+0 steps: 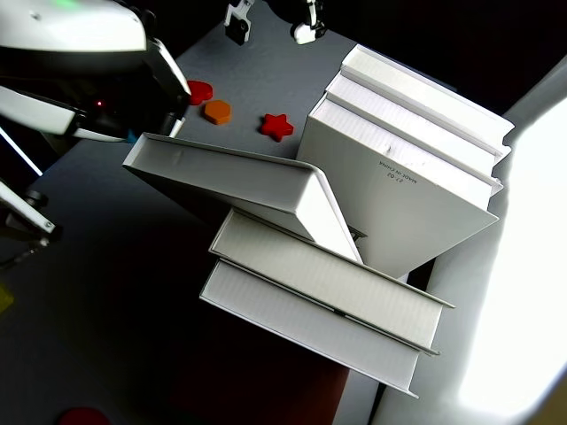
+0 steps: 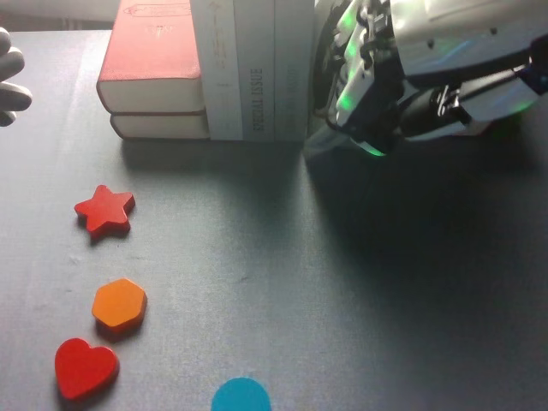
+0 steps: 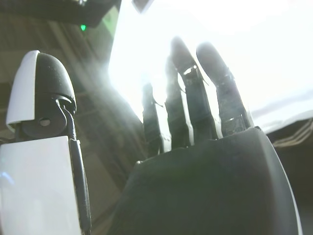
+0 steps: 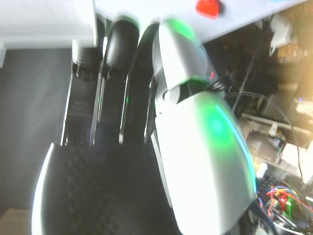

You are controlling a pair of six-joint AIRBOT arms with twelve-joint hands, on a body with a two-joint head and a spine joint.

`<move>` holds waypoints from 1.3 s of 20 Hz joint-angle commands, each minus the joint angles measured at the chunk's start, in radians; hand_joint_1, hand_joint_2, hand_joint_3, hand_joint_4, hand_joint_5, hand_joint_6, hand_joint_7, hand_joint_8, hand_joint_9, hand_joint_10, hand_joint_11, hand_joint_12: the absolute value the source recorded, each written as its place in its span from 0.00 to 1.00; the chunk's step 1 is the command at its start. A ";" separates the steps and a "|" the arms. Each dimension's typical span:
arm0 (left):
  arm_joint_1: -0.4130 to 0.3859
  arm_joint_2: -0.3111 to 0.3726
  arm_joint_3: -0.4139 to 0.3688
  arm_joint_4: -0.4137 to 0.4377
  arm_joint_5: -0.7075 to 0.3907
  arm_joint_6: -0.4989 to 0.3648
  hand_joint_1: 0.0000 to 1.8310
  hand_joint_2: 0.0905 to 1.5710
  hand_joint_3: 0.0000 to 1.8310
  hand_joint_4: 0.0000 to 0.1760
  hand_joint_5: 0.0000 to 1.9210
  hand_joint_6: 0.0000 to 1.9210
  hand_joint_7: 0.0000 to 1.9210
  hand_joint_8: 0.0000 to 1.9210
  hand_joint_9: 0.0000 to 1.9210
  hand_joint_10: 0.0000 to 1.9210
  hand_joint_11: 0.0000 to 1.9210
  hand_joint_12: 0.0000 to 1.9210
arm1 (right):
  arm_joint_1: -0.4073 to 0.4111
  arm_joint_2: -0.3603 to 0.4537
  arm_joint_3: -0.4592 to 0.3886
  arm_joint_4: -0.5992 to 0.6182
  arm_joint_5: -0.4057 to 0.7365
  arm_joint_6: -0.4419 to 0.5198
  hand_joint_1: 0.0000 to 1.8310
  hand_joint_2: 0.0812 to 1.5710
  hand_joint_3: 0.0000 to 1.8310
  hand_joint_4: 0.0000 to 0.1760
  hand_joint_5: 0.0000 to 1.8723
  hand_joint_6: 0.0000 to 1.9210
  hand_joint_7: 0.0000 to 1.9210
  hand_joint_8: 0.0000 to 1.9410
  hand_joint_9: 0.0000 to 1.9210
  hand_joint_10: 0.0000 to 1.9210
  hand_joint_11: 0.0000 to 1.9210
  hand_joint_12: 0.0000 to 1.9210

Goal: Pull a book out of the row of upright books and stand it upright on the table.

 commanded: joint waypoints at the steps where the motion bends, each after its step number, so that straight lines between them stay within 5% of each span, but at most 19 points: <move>1: -0.005 -0.003 -0.001 -0.039 -0.116 -0.011 0.56 0.58 0.00 0.50 0.28 0.01 0.25 0.00 0.21 0.42 0.04 0.85 | 0.008 0.001 -0.004 0.074 -0.014 -0.007 0.75 0.68 0.00 0.00 0.48 0.56 0.55 0.40 0.50 0.59 0.38 0.67; 3: -0.005 -0.003 -0.001 -0.039 -0.116 -0.011 0.56 0.59 0.00 0.50 0.27 0.01 0.25 0.00 0.20 0.42 0.04 0.85 | 0.008 0.001 -0.004 0.077 -0.012 -0.007 0.75 0.69 0.00 0.00 0.49 0.51 0.51 0.50 0.50 0.61 0.40 0.69; 5: -0.005 -0.003 -0.002 -0.038 -0.116 -0.011 0.55 0.60 0.01 0.50 0.27 0.01 0.25 0.00 0.20 0.42 0.03 0.85 | 0.008 0.002 -0.008 0.080 -0.004 -0.007 0.75 0.70 0.00 0.00 0.44 0.57 0.52 0.50 0.49 0.61 0.40 0.67; 9: -0.001 -0.003 -0.004 -0.038 -0.114 -0.011 0.56 0.59 0.00 0.45 0.26 0.01 0.25 0.00 0.21 0.42 0.05 0.86 | 0.008 0.007 -0.012 0.080 -0.003 -0.007 0.75 0.69 0.00 0.00 0.46 0.55 0.54 0.46 0.51 0.60 0.43 0.69; 12: 0.002 -0.005 -0.005 -0.037 -0.112 -0.011 0.57 0.59 0.00 0.54 0.27 0.01 0.26 0.00 0.22 0.39 0.04 0.87 | -0.001 0.015 -0.019 0.061 -0.001 0.008 0.75 0.71 0.00 0.00 0.47 0.53 0.49 0.55 0.46 0.67 0.37 0.75; 15: 0.003 -0.004 -0.009 -0.037 -0.110 -0.011 0.57 0.60 0.00 0.47 0.26 0.00 0.25 0.00 0.21 0.38 0.03 0.87 | -0.009 0.037 -0.041 0.042 0.017 0.036 0.75 0.71 0.00 0.00 0.47 0.53 0.49 0.55 0.46 0.68 0.37 0.76; 16: 0.005 -0.003 -0.010 -0.038 -0.110 -0.011 0.57 0.59 0.00 0.47 0.26 0.01 0.25 0.00 0.21 0.39 0.02 0.88 | -0.009 0.049 -0.053 0.042 0.017 0.036 0.62 0.77 0.00 0.00 0.40 0.68 0.28 0.33 0.21 0.52 0.09 0.82; 17: 0.006 -0.003 -0.011 -0.038 -0.110 -0.011 0.57 0.60 0.00 0.47 0.26 0.00 0.25 0.00 0.21 0.39 0.01 0.88 | -0.003 0.062 -0.064 0.042 0.017 0.036 0.49 0.73 0.00 0.00 0.23 0.46 0.25 0.25 0.15 0.44 0.03 0.82; 18: 0.007 -0.004 -0.012 -0.038 -0.110 -0.011 0.57 0.60 0.00 0.49 0.26 0.00 0.25 0.00 0.20 0.39 0.00 0.87 | 0.005 0.077 -0.074 0.042 0.017 0.036 0.53 0.69 0.00 0.00 0.23 0.30 0.25 0.21 0.15 0.49 0.04 0.86; 19: 0.008 -0.004 -0.012 -0.038 -0.108 -0.011 0.59 0.59 0.00 0.33 0.26 0.00 0.26 0.00 0.21 0.41 0.03 0.91 | 0.016 0.092 -0.083 0.042 0.017 0.036 0.55 0.58 0.00 0.00 0.28 0.09 0.32 0.11 0.25 0.35 0.14 0.72; 23: 0.009 -0.005 -0.014 -0.035 -0.104 -0.011 0.62 0.58 0.00 0.26 0.28 0.01 0.27 0.00 0.20 0.44 0.04 0.91 | 0.050 0.129 -0.094 0.021 -0.014 0.036 0.56 0.57 0.00 0.00 0.34 0.02 0.38 0.02 0.35 0.18 0.20 0.64; 26: 0.009 -0.005 -0.013 -0.030 -0.100 -0.011 0.61 0.58 0.00 0.33 0.28 0.01 0.28 0.01 0.21 0.46 0.05 0.93 | 0.082 0.139 -0.093 -0.078 -0.062 0.049 0.56 0.57 0.00 0.00 0.35 0.00 0.39 0.00 0.37 0.14 0.20 0.64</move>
